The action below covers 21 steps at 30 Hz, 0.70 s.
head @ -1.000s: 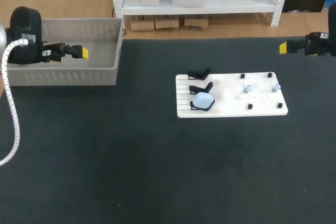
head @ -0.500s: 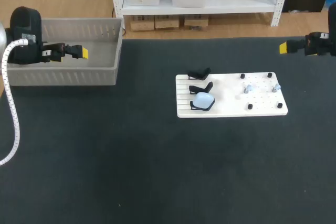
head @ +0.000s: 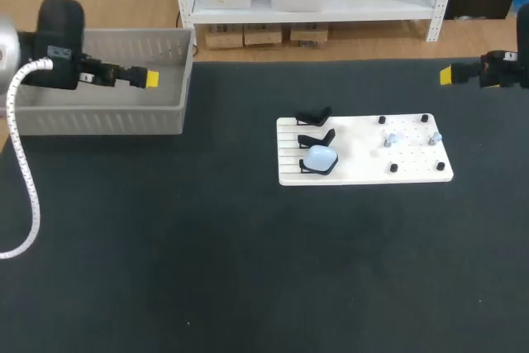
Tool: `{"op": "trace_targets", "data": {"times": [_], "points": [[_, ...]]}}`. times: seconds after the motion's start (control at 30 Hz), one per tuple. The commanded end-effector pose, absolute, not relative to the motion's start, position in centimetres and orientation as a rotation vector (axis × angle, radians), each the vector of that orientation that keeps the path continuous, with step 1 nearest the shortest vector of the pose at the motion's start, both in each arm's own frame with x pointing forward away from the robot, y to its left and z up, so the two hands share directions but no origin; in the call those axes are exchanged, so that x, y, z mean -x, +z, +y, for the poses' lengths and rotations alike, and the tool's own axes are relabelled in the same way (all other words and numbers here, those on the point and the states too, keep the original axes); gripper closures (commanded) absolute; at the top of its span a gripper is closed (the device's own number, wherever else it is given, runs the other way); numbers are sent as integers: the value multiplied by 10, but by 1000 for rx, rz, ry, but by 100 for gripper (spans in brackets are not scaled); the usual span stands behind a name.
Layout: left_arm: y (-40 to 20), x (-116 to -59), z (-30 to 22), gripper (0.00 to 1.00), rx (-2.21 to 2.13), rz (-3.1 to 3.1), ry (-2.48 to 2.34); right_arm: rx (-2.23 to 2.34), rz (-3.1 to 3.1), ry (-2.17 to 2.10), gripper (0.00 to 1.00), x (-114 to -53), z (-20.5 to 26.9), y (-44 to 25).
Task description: Pick up each earbud case from the left stands, insert the matching earbuds, close the lid, and place the case in the box.
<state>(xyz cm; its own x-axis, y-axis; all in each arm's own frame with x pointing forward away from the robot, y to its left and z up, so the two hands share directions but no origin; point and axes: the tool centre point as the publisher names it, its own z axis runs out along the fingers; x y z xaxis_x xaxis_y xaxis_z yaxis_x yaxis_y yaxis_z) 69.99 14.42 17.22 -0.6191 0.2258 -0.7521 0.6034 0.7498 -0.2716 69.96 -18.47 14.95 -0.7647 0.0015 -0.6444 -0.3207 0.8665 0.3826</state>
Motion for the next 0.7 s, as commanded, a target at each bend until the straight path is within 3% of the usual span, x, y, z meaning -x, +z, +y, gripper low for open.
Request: {"op": "trace_targets", "data": {"times": [0.03,0.4,0.7], "points": [[168,-705,135,0,-968,2038,-867,230,2372,634,0,-699,-185,150],[157,-698,98,0,-1243,1893,-958,230,2372,634,0,-699,-185,150],[157,-698,98,0,-1243,1893,-958,230,2372,634,0,-699,-185,150]]}}
